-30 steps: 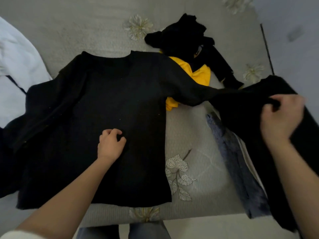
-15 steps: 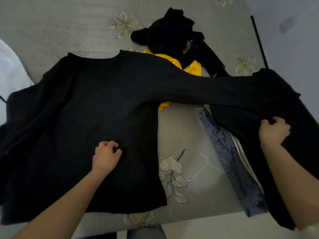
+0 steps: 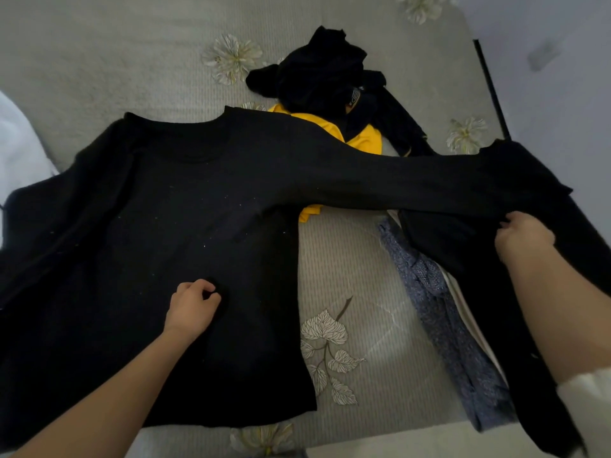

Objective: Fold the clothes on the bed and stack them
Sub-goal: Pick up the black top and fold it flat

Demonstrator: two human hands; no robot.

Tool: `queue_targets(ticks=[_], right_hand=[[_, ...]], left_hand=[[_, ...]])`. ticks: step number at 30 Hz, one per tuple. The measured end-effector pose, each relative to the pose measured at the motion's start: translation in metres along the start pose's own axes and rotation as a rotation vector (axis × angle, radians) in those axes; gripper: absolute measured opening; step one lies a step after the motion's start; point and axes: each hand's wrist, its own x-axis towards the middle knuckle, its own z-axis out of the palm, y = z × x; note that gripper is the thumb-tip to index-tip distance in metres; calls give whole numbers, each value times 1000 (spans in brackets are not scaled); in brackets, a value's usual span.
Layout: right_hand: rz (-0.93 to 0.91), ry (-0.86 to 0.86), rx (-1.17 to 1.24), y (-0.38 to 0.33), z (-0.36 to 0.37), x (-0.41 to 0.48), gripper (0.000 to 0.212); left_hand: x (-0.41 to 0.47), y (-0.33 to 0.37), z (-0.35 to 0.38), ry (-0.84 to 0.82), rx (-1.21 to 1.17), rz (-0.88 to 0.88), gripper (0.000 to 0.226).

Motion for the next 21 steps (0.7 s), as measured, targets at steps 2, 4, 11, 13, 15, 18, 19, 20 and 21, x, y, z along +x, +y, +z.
queue_targets(ticks=[2, 4, 11, 13, 15, 18, 19, 20, 21], right_hand=[[-10, 21, 108, -11, 5, 3, 31], [-178, 80, 310, -24, 15, -9, 16], [-795, -339, 237, -25, 95, -180, 11], [-873, -536, 146, 9, 117, -235, 13], [-886, -795, -30, 54, 134, -277, 10], [-752, -1252, -475, 117, 148, -314, 23], [-716, -1352, -622, 136, 152, -319, 27], [-685, -1392, -707, 152, 156, -318, 30], [-672, -1371, -737, 164, 160, -314, 32]], left_hand=[[1, -4, -4, -11, -30, -30, 34], [-2, -10, -9, -61, -106, -67, 34], [-17, -38, -42, -128, -614, -169, 39], [-18, -49, -61, -141, -896, -202, 44], [-17, -64, -79, -156, -1192, -211, 56], [-8, -97, -98, -126, -1490, -220, 68], [-3, -109, -99, -117, -1519, -239, 70], [3, -121, -98, -123, -1510, -265, 70], [8, -129, -95, -143, -1471, -301, 69]])
